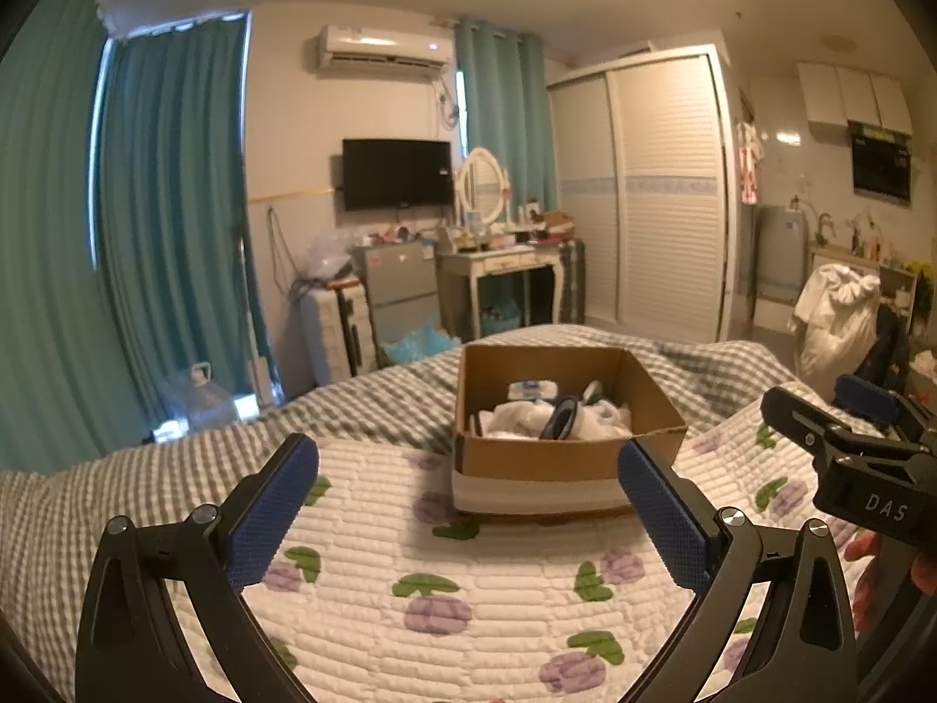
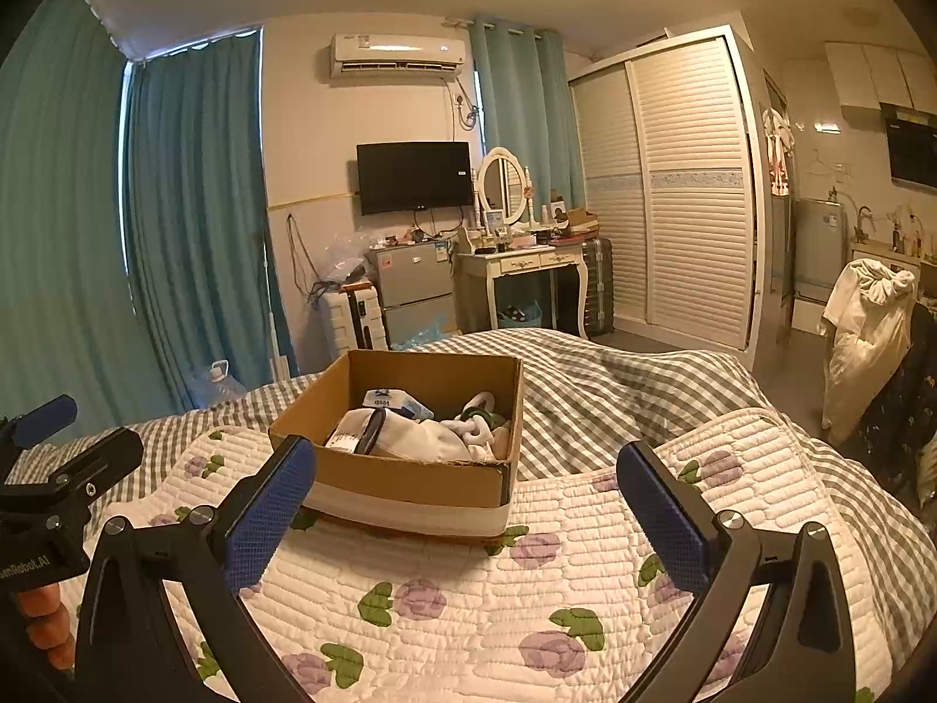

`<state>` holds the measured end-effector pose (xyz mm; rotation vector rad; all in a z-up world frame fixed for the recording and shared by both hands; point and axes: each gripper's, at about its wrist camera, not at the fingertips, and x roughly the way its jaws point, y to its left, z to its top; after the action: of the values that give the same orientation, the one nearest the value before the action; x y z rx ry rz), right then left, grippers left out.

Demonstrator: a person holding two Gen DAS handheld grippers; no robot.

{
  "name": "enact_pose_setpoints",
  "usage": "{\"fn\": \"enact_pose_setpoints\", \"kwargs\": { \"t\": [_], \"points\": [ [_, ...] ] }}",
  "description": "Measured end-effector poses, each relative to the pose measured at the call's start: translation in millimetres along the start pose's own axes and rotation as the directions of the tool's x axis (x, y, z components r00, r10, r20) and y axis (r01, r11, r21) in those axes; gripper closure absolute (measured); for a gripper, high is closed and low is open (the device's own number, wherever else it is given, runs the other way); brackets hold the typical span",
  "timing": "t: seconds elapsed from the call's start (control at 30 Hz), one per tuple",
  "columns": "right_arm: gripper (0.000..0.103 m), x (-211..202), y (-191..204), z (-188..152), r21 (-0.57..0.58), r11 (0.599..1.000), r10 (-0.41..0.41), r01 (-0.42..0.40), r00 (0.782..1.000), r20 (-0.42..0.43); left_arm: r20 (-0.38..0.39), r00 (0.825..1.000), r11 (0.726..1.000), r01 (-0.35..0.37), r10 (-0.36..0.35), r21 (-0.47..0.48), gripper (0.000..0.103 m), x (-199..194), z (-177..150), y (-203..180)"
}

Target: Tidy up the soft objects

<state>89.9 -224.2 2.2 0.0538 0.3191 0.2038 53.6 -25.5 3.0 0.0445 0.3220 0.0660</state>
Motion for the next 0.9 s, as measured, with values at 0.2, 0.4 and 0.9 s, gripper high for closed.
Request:
{"fn": "enact_pose_setpoints", "kwargs": {
  "t": [0.2,0.4,0.9],
  "points": [
    [0.0,-1.6,0.5,0.3,-0.003,1.0,-0.006,0.006,1.0,0.008,-0.004,1.0,1.0,0.002,-0.002,0.002,0.0,0.4,-1.0,-0.1],
    [0.0,-2.0,2.6,-1.1,-0.02,1.0,-0.009,0.01,1.0,0.01,-0.003,1.0,1.0,0.003,-0.003,-0.001,0.0,0.0,-1.1,0.1],
    [0.0,-0.1,8.8,-2.9,-0.032,0.999,-0.009,0.009,1.0,0.001,-0.005,1.0,1.0,0.0,0.0,0.001,0.0,-1.4,-1.6,-1.9]
  ]
}}
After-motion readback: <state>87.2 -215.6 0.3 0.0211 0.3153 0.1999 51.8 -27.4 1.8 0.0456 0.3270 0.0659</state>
